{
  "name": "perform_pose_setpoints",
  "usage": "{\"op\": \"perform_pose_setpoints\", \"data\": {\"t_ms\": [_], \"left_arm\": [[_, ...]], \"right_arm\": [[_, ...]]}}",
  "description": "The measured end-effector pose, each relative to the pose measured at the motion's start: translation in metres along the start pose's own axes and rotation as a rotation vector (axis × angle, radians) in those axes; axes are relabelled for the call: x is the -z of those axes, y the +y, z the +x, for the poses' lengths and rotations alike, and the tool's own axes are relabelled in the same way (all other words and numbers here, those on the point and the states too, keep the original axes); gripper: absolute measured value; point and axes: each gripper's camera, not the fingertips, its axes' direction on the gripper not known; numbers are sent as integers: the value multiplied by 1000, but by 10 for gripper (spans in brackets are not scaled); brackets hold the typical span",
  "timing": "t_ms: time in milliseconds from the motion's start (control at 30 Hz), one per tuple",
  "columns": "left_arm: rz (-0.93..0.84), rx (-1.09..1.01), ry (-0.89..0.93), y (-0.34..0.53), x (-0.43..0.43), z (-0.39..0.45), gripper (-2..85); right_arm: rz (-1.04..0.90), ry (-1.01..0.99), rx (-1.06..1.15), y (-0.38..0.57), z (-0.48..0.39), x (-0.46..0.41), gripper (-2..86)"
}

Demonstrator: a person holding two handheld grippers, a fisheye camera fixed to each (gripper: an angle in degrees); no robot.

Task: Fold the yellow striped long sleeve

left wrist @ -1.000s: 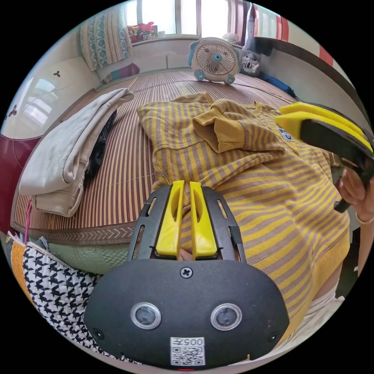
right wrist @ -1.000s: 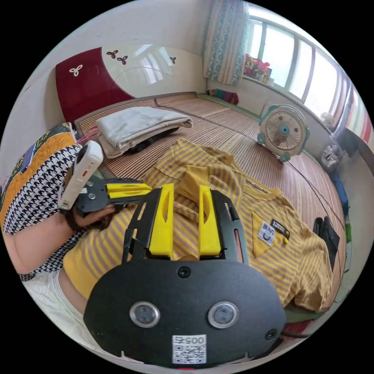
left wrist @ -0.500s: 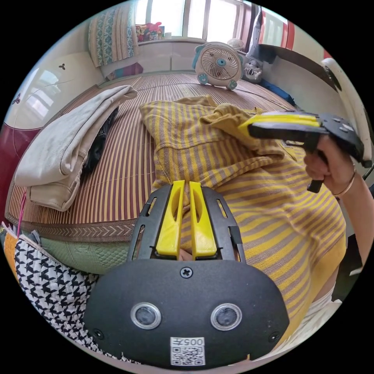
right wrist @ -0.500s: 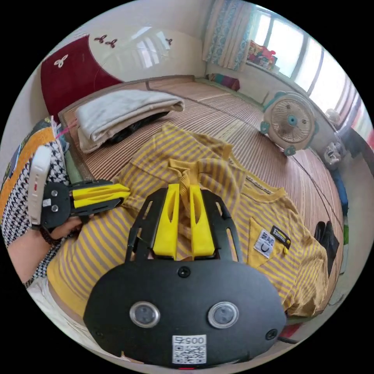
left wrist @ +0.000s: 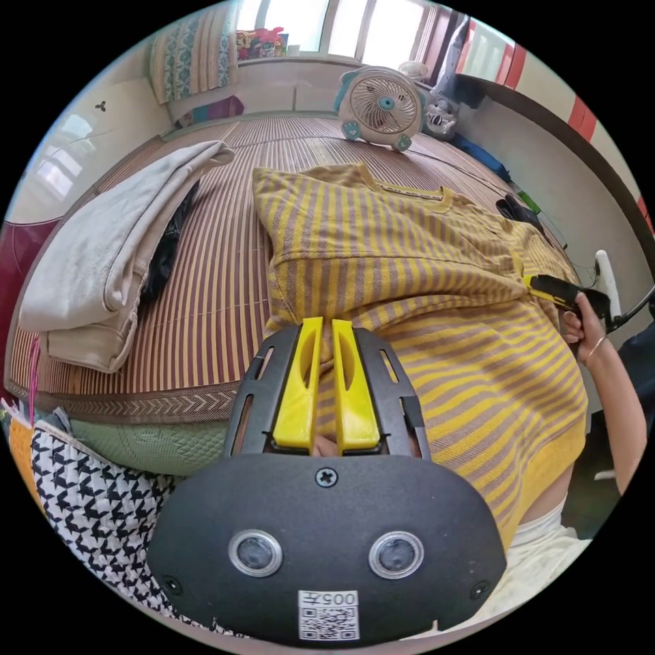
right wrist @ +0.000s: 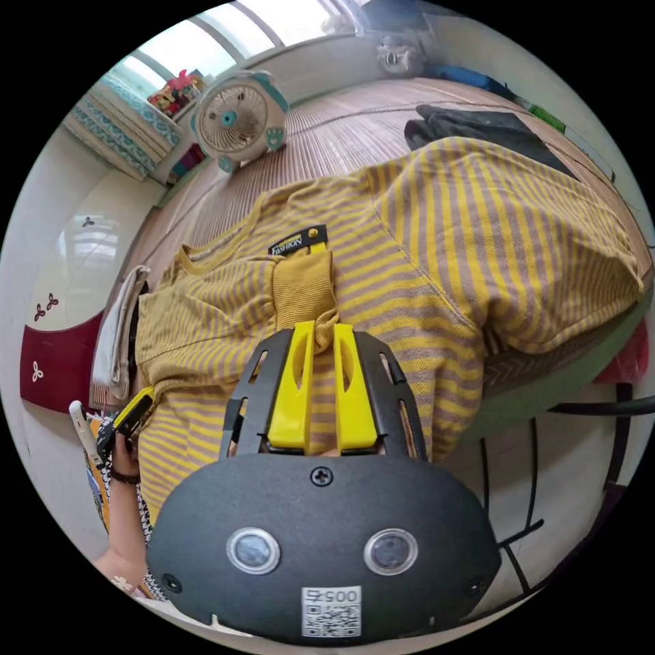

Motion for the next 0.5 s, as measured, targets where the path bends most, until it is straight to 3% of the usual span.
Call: {"op": "perform_pose_setpoints", "data": {"t_ms": [200, 500], "left_arm": [[-29, -30, -42, 9, 4, -6, 42], [-73, -87, -101, 17, 11, 5, 6]], "right_arm": [[19, 24, 57, -6, 0, 5, 28], [223, 24, 279, -23, -40, 66, 24]]}}
